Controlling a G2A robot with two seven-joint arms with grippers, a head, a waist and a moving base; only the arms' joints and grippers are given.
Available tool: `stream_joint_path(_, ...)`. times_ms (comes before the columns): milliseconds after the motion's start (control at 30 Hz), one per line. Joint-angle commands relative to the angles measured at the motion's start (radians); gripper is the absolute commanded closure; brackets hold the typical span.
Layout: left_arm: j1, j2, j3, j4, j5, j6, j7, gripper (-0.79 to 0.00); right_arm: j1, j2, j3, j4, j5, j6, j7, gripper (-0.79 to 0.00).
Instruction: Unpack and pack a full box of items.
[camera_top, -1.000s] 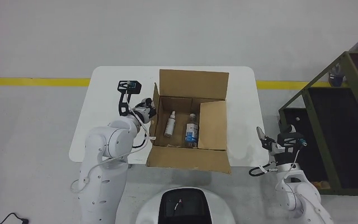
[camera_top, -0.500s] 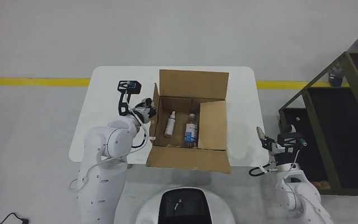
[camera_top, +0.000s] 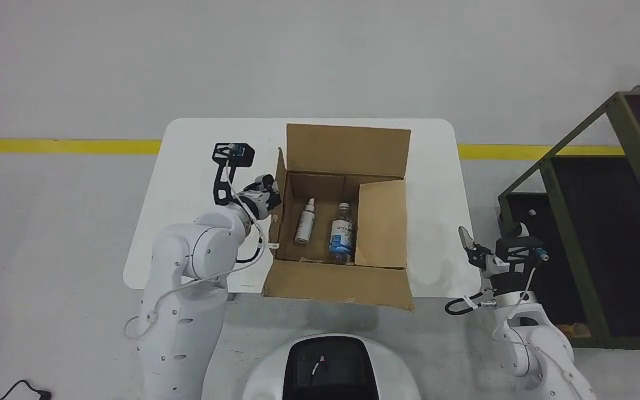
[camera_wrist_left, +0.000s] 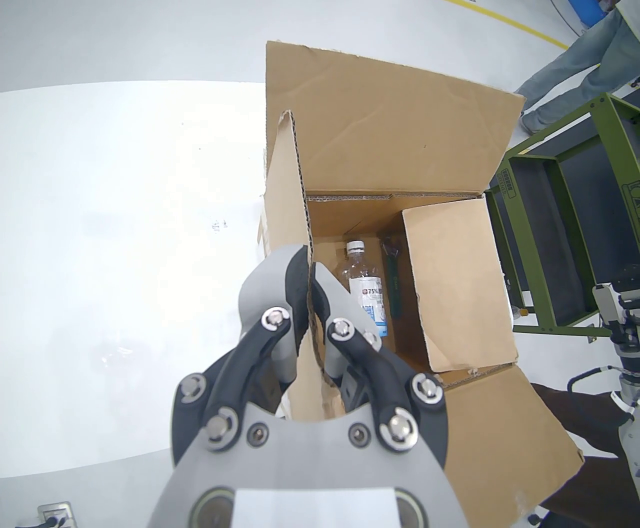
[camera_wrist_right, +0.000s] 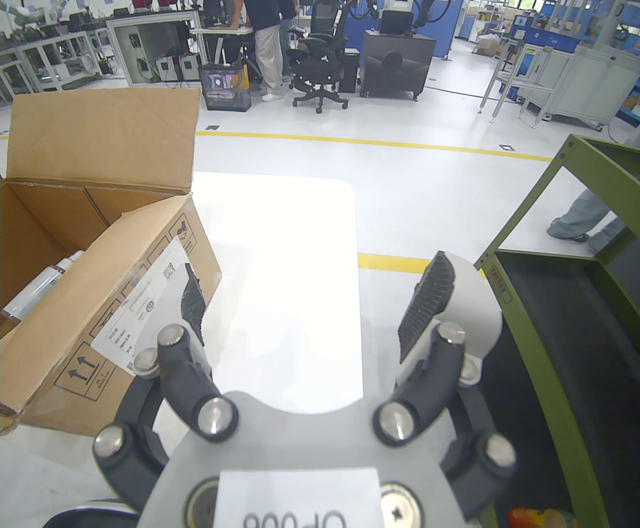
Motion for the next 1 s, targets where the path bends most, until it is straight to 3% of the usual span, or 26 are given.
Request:
stream_joint_path(0, -0.001, 0.002, 0.001, 0.003, 0.001, 0.001, -0.001, -0.48, 0.0, 0.0, 0.0, 0.0, 0.0, 0.0, 0.0, -0.785)
stream_joint_path(33, -0.002, 0.003, 0.001, 0.005, 0.005, 0.002, -0.001, -0.72, 0.0, 0.0, 0.0, 0.0, 0.0, 0.0, 0.0, -0.785)
stream_joint_path(67, -0.003, 0.005, 0.003, 0.009, 0.014, 0.002, -0.002, -0.785, 0.0, 0.0, 0.0, 0.0, 0.0, 0.0, 0.0, -0.785)
stream_joint_path(667, 0.02, 0.03, 0.026, -0.019, 0.288, 0.018, 0.008, -0.785, 0.0, 0.0, 0.0, 0.0, 0.0, 0.0, 0.0, -0.785)
stream_joint_path(967, 0.016, 0.041, 0.036, 0.031, 0.479, 0.012, -0.019, -0.785, 0.0, 0.0, 0.0, 0.0, 0.0, 0.0, 0.0, -0.785)
